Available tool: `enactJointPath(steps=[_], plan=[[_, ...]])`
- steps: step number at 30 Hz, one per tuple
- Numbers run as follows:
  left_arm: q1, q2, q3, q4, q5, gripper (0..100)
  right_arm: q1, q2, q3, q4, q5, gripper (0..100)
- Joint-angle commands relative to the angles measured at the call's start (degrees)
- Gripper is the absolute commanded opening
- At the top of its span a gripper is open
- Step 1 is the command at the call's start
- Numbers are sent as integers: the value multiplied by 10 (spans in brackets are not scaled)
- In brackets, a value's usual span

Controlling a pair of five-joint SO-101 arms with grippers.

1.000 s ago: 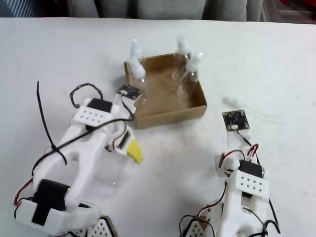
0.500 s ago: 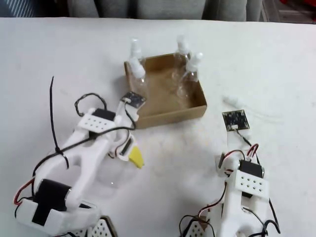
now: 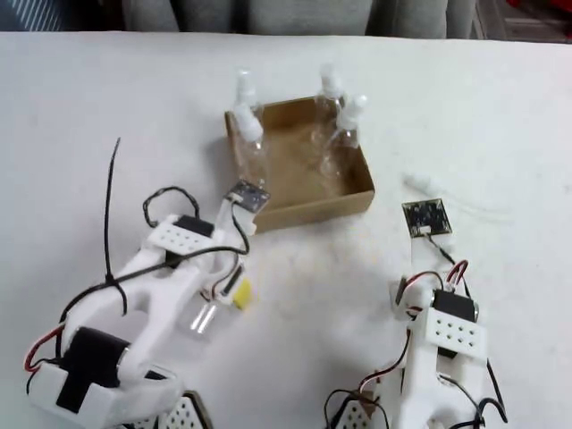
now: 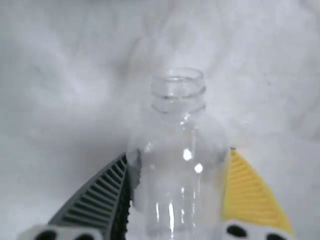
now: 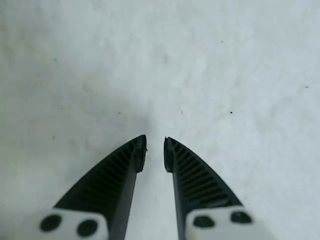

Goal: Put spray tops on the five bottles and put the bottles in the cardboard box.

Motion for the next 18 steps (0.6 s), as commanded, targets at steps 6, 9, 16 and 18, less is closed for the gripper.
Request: enactJointPath(steps=[6, 9, 16, 18], plan=[[0, -11, -91, 95, -1, 450, 6, -5, -4, -8, 4, 30], [0, -9, -98, 93, -4, 449, 6, -5, -4, -8, 4, 30], [1, -6, -105, 73, -12, 445, 6, -5, -4, -8, 4, 30], [6, -5, -97, 64, -17, 445, 7, -5, -4, -8, 4, 30]])
